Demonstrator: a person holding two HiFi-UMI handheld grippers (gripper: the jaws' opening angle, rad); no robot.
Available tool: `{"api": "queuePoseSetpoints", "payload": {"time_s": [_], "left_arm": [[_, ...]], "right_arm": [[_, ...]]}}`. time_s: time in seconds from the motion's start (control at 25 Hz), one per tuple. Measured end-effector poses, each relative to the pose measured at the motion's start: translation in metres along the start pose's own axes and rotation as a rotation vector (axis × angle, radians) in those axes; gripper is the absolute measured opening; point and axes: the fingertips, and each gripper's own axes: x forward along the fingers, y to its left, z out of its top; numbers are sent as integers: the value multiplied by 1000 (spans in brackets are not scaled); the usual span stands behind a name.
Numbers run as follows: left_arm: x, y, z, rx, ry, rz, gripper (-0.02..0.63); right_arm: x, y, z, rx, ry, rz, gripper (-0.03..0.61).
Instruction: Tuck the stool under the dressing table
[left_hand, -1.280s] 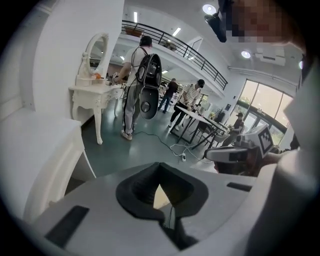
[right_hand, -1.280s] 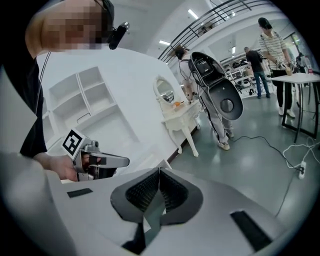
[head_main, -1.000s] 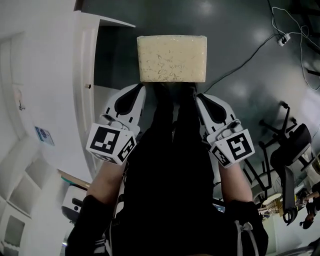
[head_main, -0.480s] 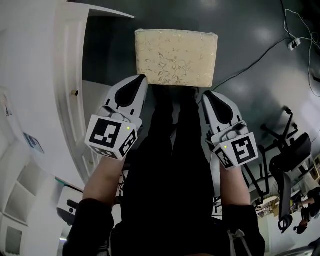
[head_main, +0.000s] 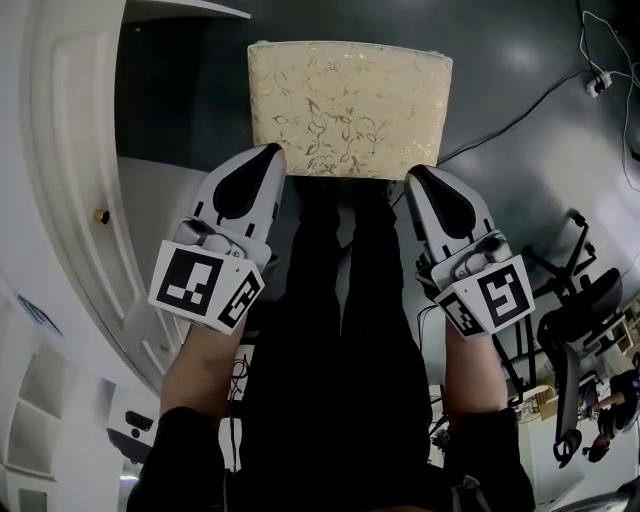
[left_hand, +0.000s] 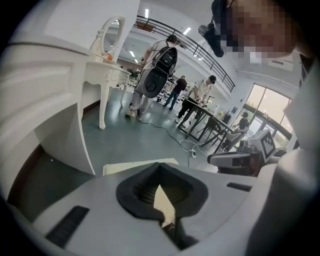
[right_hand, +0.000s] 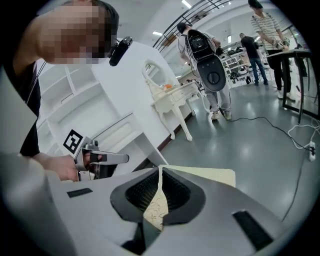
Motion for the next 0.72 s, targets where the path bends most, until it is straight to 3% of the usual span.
{"api": "queuePoseSetpoints", "payload": {"time_s": [0.24, 0.4, 0.52, 0.72], "left_arm": [[30, 29, -29, -34, -14, 10, 5], [45, 43, -55, -4, 40, 34, 6], [57, 49, -72, 23, 83, 42, 19], [71, 64, -93, -77, 141, 28, 259]], "right_arm": [[21, -25, -33, -53, 73, 1, 23], [33, -44, -60, -94, 143, -35, 26], [39, -65, -71, -87, 168, -66, 98], [47, -98, -87, -58, 197, -167, 282]]}}
